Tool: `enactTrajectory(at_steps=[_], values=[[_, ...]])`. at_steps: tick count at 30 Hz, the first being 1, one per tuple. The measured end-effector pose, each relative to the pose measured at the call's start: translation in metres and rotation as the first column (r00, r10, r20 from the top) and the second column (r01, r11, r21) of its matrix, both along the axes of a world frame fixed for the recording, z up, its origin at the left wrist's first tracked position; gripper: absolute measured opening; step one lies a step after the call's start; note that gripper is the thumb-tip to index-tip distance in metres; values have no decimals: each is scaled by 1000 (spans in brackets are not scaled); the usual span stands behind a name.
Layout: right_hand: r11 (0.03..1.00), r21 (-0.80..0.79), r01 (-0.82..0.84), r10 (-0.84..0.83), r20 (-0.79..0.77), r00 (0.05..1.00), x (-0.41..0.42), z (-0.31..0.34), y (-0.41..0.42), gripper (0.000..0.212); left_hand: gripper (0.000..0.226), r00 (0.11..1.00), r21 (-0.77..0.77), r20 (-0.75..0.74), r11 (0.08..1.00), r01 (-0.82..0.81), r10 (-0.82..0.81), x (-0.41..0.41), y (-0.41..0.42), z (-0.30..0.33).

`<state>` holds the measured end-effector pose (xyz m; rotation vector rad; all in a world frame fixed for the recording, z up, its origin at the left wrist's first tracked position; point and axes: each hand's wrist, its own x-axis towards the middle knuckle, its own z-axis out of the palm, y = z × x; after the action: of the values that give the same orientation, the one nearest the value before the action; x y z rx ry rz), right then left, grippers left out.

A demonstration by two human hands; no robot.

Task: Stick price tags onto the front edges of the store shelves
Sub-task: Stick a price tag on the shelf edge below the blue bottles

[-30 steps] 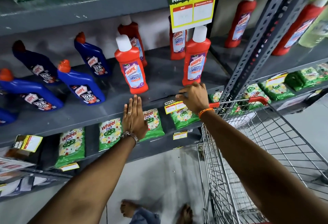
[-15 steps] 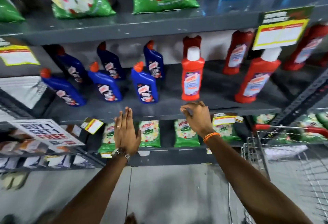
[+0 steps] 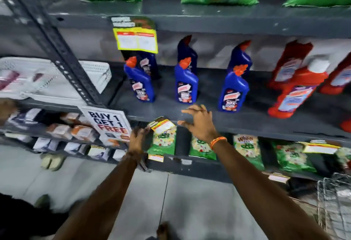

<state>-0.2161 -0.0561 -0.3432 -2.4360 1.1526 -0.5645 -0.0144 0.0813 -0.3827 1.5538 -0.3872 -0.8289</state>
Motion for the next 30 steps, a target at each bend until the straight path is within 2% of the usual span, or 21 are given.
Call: enactTrajectory(at_steps=[1,3,7,10,14,18,23,27,30], values=[[1000,18,-22,23,-20,1000,17,-2,2,57,8,995,-14,-81,999,51,-52,9,-4,-6],[998,42,-45,48,-66,997,47,-5,3,62,29,982,16,-119,989,149,-146,31,-12,-24],[998,39,-44,50,-183,982,75,-8,1,55,26,974,-1,-138,984,179,-178,45,-27,-59],[997,62,-50,62,-206,977,90,-11,0,44,4,978,-57,-184,994,91,-100,52,-34,-70],[998,51,-41,49,-165,985,99,-13,-2,25,11,967,-44,-240,996,82,-90,55,-38,-67],[999,37,-29,34,-134,990,104,-10,-1,16,15,967,-11,-236,995,96,-96,57,-36,-65],[1000,-2,10,-10,-161,987,108,-10,6,12,14,979,10,-187,997,78,-75,57,-37,-63],[995,-37,91,-96,-170,981,109,-13,13,10,14,996,9,-65,998,67,-66,59,-37,-61],[988,-45,145,-151,-153,977,109,-15,19,9,3,995,26,42,996,88,-89,61,-32,-50]])
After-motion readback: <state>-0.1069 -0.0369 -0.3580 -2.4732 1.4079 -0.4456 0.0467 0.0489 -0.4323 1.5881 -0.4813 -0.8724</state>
